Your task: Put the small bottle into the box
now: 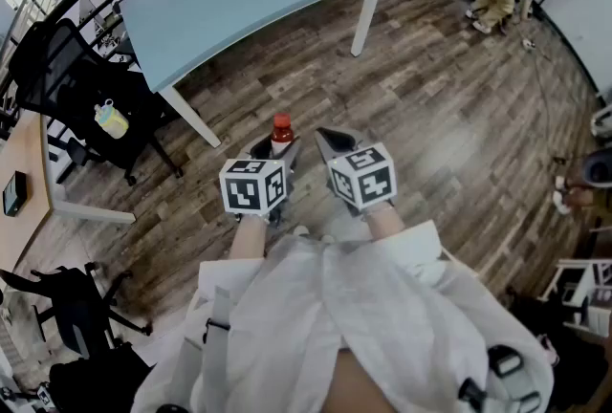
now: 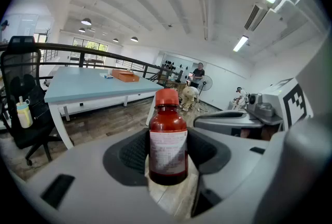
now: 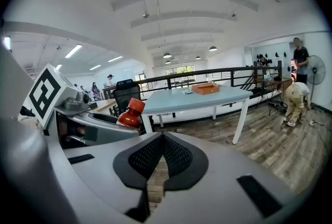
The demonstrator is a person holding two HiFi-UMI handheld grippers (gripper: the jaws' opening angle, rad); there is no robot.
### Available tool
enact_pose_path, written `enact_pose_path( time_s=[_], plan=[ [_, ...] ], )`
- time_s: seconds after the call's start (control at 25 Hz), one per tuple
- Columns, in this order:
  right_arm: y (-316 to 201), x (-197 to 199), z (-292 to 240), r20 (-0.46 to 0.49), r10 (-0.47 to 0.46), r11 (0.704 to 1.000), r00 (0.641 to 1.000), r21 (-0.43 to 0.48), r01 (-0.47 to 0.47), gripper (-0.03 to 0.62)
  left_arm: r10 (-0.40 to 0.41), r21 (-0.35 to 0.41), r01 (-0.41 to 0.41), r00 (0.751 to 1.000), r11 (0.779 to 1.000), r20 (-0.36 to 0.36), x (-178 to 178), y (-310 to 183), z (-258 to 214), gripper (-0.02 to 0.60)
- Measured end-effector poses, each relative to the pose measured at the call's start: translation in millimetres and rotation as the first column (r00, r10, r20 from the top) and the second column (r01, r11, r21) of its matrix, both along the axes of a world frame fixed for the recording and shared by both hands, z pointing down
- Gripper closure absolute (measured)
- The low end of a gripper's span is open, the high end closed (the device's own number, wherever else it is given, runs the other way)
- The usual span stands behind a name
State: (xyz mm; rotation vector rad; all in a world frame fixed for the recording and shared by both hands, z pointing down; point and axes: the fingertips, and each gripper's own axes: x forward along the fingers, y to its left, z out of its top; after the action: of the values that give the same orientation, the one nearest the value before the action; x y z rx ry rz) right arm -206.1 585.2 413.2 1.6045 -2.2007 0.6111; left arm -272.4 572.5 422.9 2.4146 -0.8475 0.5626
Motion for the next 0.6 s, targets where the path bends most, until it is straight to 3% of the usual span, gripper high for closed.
enact_pose_path(
  time_s=[0.6],
  plan=[
    [-10.5,-18.3,21.1,0.014,0.013,0.997,1.0,-0.072,-0.012,0.591,0.073,-0.04,-0.071,0.996,0.997,0.051,-11.7,-7.8,18.9,0.362]
  ],
)
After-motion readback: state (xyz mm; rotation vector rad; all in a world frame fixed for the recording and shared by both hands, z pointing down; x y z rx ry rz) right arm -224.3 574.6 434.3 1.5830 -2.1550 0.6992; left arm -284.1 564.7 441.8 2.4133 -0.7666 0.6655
